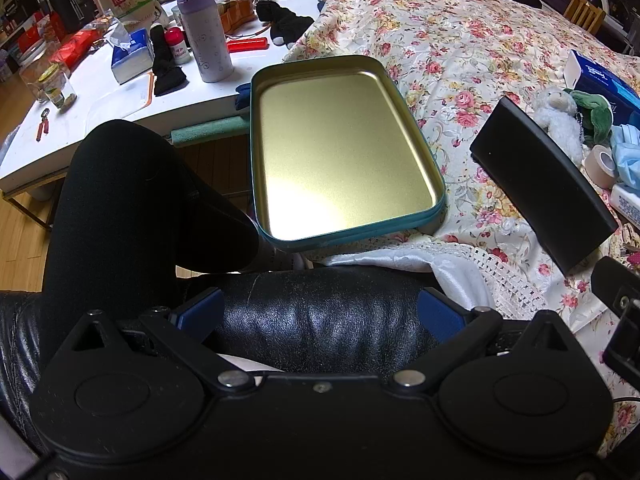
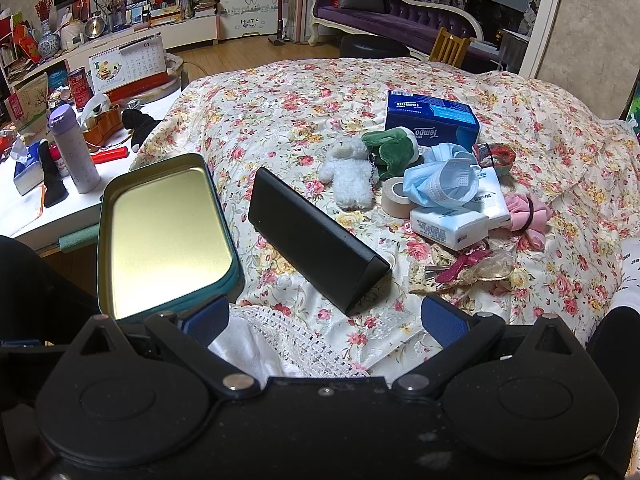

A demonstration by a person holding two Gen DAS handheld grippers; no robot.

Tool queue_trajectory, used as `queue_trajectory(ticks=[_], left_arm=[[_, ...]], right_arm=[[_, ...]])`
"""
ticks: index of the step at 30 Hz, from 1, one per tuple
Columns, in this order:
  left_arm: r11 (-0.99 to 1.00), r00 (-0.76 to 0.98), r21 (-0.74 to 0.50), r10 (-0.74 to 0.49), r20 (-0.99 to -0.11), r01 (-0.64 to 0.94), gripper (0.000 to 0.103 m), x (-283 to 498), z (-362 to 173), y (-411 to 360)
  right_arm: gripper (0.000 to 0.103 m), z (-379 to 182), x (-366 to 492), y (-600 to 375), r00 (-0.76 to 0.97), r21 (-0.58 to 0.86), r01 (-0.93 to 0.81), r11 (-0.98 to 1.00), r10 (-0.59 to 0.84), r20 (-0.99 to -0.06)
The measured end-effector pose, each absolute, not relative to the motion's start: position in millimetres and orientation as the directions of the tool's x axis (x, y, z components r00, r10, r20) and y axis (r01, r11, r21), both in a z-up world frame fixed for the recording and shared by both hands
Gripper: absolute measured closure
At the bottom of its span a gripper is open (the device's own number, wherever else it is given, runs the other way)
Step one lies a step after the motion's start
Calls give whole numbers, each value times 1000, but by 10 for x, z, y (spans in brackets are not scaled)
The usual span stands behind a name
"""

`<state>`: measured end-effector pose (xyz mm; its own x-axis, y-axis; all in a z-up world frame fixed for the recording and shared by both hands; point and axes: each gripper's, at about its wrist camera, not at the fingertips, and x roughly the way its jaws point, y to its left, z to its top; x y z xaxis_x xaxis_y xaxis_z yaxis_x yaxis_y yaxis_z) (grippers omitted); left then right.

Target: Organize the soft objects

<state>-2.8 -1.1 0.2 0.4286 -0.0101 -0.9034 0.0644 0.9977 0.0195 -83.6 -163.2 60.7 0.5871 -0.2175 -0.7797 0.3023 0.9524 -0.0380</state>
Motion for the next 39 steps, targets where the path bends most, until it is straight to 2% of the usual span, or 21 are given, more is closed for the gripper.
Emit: queue_trajectory(ticks=[39], left_arm=[[996, 443, 26, -14, -897, 84, 4, -58, 25, -72]], right_arm=[[1, 602, -851, -1689, 585, -35, 308, 951, -219, -781]])
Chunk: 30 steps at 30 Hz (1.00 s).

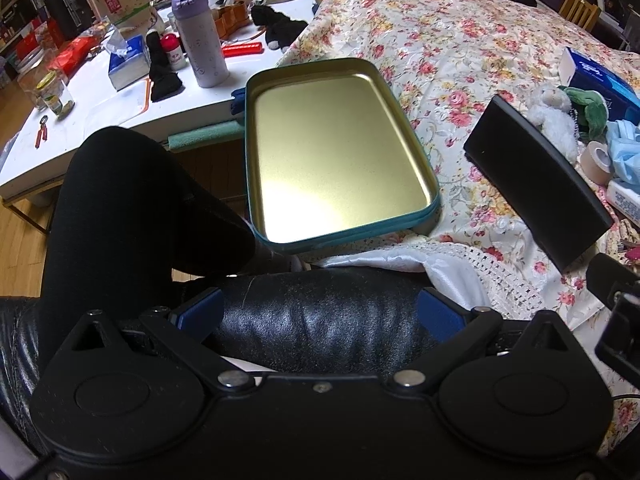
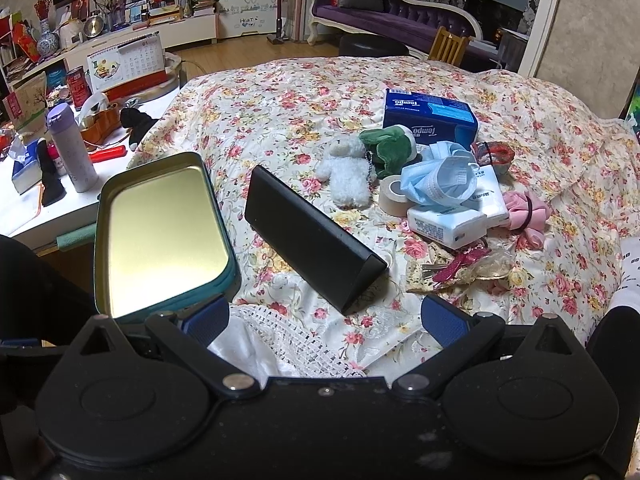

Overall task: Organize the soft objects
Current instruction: 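Move the left tool to the white teddy bear while the right tool reaches the red knitted pouch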

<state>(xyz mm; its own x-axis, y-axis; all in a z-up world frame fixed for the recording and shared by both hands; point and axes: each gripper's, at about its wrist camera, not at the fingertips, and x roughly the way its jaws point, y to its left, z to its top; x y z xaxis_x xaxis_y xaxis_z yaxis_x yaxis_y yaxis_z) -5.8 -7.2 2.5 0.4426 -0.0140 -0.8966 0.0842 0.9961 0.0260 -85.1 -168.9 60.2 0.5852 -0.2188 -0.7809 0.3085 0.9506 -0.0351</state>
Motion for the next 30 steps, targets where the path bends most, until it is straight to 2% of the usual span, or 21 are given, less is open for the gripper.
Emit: queue_trajectory(ticks=[10, 13, 20, 22, 30], left_arm=[[991, 435, 19, -41, -900, 132, 5, -58, 56, -182], [991, 433, 11, -50, -900, 137, 10, -9, 73, -215], [984, 460, -50, -125, -879, 170, 10, 99, 198, -337], [977, 451, -55, -143, -881, 204, 6, 150, 215, -428], [930, 430, -19, -188, -883, 367, 7, 360, 228, -879]], right_arm=[[1, 585, -850, -1751, 582, -33, 327, 944, -229, -781], [1, 565, -848, -1835, 577, -27, 342, 939, -232, -783], [1, 554, -876, -2120, 561, -9, 420, 908, -267, -784], [1, 552, -885, -2223, 552, -5, 448, 894, -281, -785], [1, 562, -935, -2796, 500, -5, 589, 808, -369, -783]])
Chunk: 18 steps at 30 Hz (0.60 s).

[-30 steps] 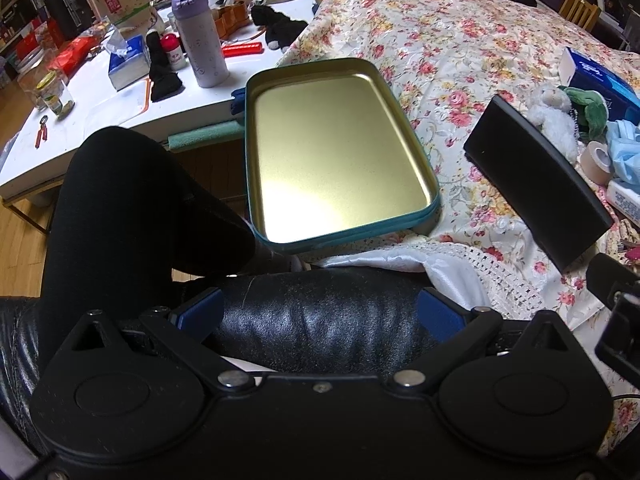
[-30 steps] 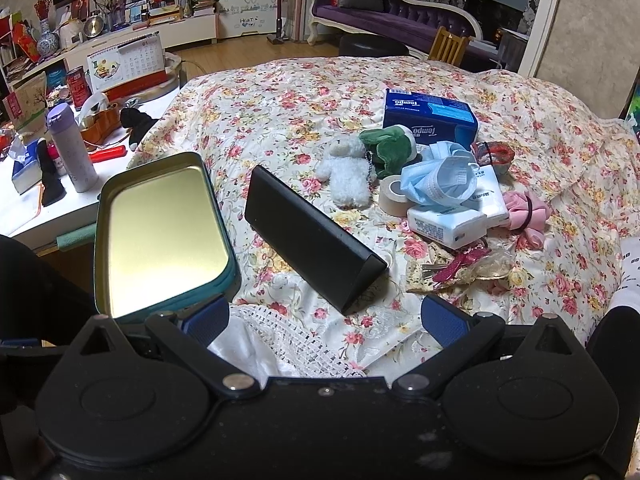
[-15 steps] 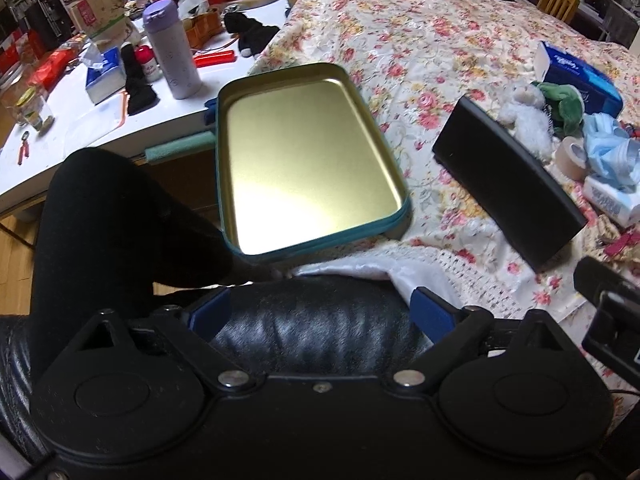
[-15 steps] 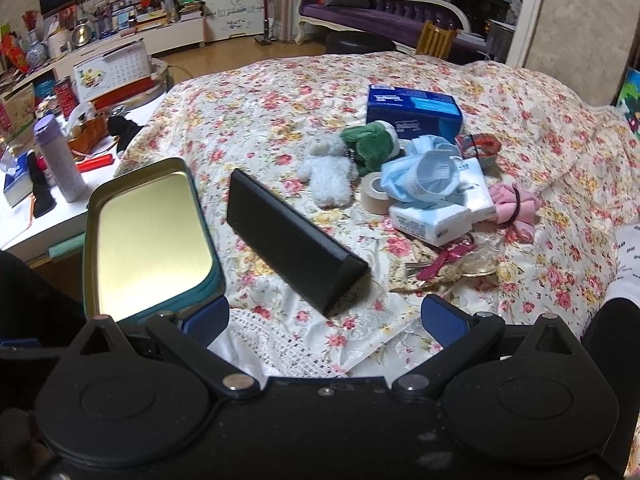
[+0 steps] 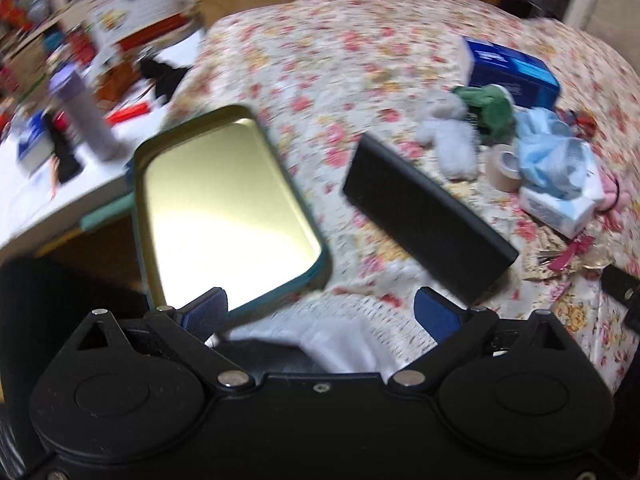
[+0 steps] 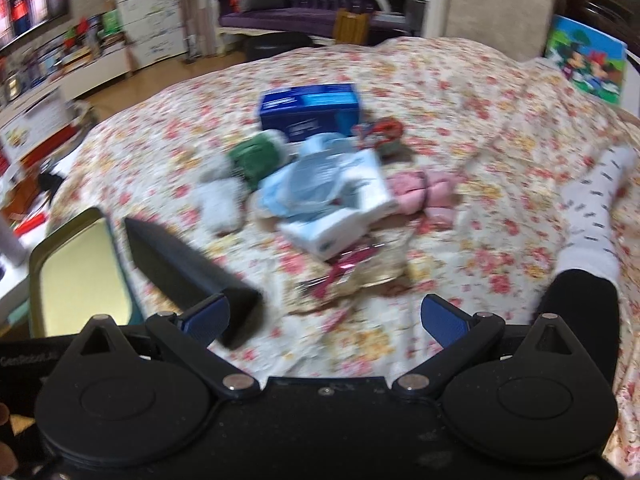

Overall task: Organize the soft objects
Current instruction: 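Move the left tool to the white teddy bear while the right tool reaches the red knitted pouch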

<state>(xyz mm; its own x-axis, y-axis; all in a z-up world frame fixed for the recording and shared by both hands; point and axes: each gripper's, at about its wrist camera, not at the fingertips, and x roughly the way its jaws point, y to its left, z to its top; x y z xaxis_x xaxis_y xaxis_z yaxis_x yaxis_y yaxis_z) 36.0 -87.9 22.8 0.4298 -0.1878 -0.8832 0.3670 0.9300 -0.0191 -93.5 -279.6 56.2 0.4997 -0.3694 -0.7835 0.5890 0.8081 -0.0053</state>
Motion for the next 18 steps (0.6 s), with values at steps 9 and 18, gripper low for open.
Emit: queue_trajectory(ticks=[9, 18], left_arm=[[877, 383, -15, -224, -896, 480, 7, 838, 284, -1337], [842, 322, -20, -228, -919, 539, 8, 1475, 262, -1801]], right_arm=[[1, 518, -850, -3556, 380, -47, 736, 675, -469, -797], [1, 517, -413, -4103, 323, -112, 753, 648, -512, -796]])
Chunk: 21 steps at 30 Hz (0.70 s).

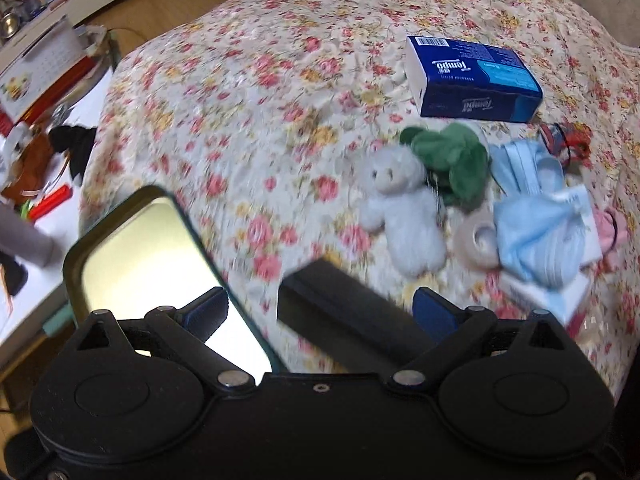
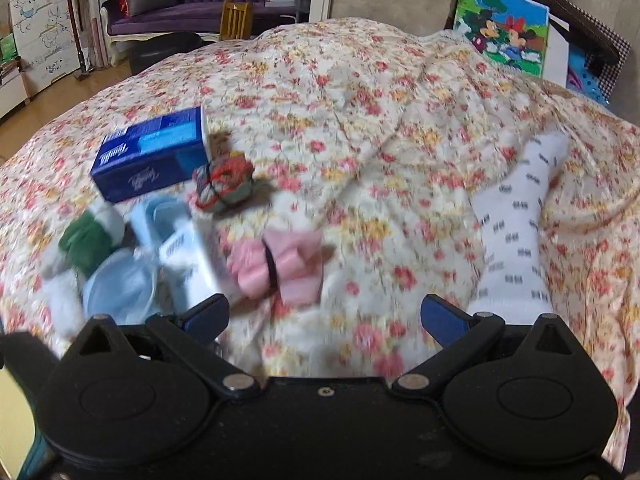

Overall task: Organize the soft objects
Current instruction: 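Move the left tool to the white teddy bear while the right tool reaches the red knitted pouch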

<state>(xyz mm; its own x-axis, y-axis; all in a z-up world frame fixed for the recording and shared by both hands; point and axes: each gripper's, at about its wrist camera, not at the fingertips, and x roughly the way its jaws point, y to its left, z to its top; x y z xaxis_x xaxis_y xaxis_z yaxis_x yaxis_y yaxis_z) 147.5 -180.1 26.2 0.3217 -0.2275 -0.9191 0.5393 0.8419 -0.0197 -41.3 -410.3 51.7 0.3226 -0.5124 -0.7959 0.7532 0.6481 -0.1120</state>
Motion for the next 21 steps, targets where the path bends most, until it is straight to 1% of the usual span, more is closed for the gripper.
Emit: queue_trajectory(ticks=[5, 11, 17, 21], left_arm=[[788, 245, -42, -241, -939, 615, 8, 1708, 147, -2184], [753, 204, -15, -196, -959, 657, 8, 1877, -160, -2582], [742, 116, -60, -183, -976, 668, 8, 1977, -432, -2731], [743, 117, -59, -183, -976, 667, 8, 2037, -473, -2789]], right_arm=[[1, 532, -47, -4316, 349, -108, 720, 686, -491, -798], [1, 506, 407, -4478, 372, -96, 666, 740, -440, -817], [1, 337, 813, -4656, 361, -74, 637, 768, -381, -851], [1, 160, 1095, -4751, 327, -94, 626, 774, -369, -870]])
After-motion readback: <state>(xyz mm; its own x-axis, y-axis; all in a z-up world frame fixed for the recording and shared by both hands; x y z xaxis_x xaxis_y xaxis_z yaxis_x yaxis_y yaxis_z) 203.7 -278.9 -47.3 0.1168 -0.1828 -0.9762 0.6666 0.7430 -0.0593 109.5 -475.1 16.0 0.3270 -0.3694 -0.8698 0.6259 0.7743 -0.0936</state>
